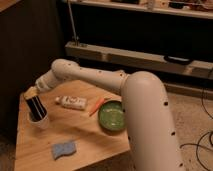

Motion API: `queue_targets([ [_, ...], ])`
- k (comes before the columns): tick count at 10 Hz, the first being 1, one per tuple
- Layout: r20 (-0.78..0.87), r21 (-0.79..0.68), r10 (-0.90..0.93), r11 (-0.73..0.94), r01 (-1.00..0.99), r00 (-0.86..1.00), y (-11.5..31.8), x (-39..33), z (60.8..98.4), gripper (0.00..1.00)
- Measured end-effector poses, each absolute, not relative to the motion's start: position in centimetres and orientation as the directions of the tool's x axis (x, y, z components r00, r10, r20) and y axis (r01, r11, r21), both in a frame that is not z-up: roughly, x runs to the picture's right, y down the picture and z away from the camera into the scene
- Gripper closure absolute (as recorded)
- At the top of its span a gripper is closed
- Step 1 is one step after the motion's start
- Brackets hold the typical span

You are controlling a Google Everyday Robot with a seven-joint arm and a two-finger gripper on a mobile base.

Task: Place the eraser in the ceramic cup

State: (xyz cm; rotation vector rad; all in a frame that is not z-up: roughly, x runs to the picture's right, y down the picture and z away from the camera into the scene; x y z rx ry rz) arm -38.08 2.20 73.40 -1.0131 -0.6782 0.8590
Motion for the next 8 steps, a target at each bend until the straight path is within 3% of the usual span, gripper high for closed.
queue_targets([
  [3,0.097,-0.913,0.853,0.282,-0.295,0.513,3.0,-37.8,73.8,0.22],
  [8,0.084,-0.891,0.841,0.304,-0.338,0.535,3.6,-37.7,73.8,0.2],
])
